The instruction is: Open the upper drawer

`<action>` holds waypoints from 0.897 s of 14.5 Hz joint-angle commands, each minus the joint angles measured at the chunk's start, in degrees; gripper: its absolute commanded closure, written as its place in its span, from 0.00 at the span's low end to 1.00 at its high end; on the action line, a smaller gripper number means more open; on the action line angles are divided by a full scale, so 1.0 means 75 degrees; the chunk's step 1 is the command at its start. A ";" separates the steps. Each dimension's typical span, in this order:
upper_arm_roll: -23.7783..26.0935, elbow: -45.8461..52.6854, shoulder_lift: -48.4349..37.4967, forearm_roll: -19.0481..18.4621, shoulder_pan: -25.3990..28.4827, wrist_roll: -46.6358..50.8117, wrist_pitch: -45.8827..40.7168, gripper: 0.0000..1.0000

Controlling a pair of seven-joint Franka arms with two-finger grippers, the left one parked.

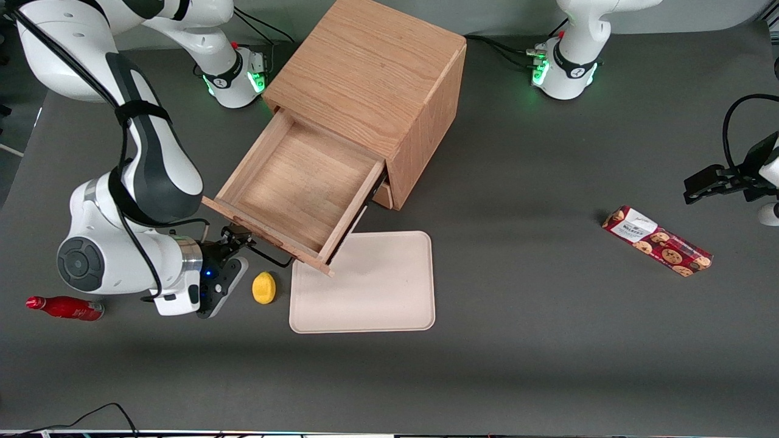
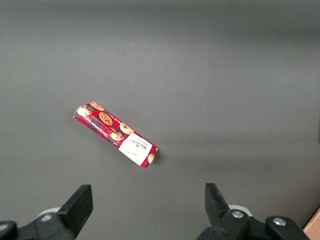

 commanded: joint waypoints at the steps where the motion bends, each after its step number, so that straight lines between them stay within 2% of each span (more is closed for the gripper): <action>1: -0.0026 0.0056 -0.0188 -0.0059 0.0084 0.0307 -0.0271 0.00; 6: -0.0015 0.0056 -0.0773 -0.0059 0.0072 0.0354 -0.0763 0.00; 8: -0.0050 0.0009 -0.1241 -0.0059 0.0049 0.0377 -0.1358 0.00; 11: -0.0108 -0.0353 -0.2353 -0.0106 -0.0009 0.1136 -0.1958 0.00; 13: -0.0120 -0.0833 -0.3138 -0.0153 -0.0021 0.1838 -0.1971 0.00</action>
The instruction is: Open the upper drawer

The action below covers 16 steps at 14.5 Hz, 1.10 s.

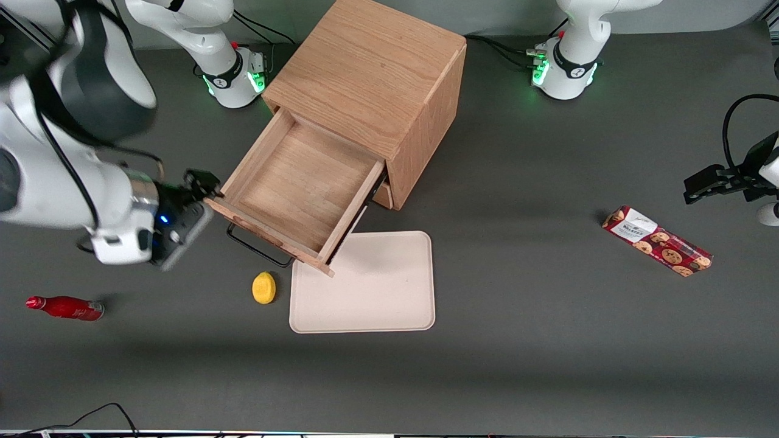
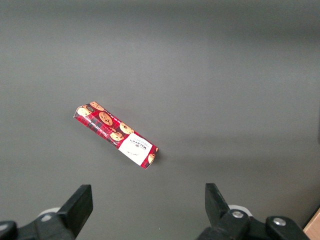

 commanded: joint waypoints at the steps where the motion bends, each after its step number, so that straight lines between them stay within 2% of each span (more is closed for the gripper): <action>1: -0.0066 -0.1028 -0.1352 -0.0144 -0.0025 0.1279 0.0007 0.00; 6: -0.0416 -0.3017 -0.3110 -0.0074 -0.0025 0.3532 0.0345 0.00; 10: -0.1026 -0.5874 -0.5159 -0.0027 -0.0002 0.3641 0.2053 0.00; 11: -0.1038 -0.6125 -0.5373 -0.0027 -0.0002 0.3629 0.2173 0.00; 13: -0.1271 -0.5860 -0.5270 -0.0120 -0.0002 0.3489 0.2151 0.00; 16: -0.1820 -0.4772 -0.4417 -0.0156 -0.0002 0.3512 0.1919 0.00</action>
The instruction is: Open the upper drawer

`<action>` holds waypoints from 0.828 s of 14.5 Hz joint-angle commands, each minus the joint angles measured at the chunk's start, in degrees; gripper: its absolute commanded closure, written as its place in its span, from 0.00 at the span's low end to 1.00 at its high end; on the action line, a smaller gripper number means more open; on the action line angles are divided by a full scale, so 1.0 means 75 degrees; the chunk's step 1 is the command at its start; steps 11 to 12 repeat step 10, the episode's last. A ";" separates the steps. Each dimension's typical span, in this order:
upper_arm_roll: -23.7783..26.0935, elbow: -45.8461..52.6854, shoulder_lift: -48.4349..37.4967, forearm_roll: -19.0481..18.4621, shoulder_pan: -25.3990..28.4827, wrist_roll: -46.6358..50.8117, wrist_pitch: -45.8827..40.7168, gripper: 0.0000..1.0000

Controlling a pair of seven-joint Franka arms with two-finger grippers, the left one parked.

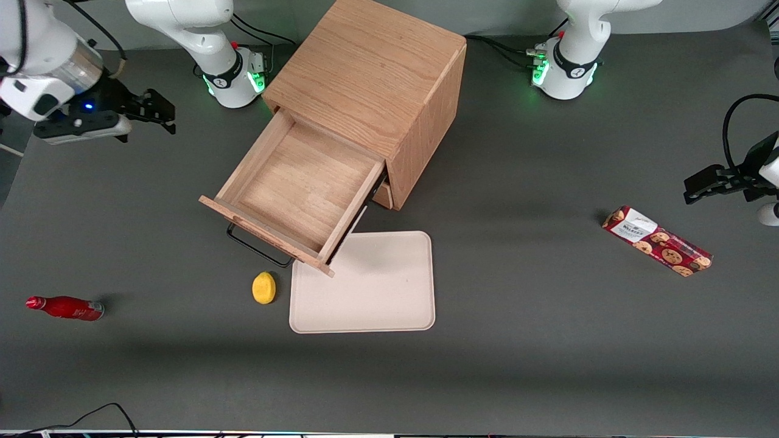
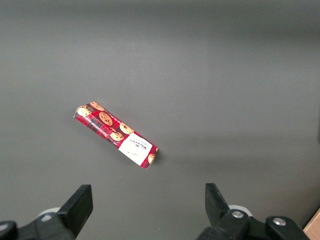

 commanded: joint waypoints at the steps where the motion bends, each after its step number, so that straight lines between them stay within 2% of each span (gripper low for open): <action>1: -0.0517 0.0920 0.0717 -0.0119 0.0020 0.0179 -0.0511 0.00; 5: -0.0483 0.0921 0.0507 -0.0095 0.0102 0.1444 -0.0690 0.00; 12: -0.0436 0.1402 0.0764 -0.0119 0.0114 0.1563 -0.0831 0.00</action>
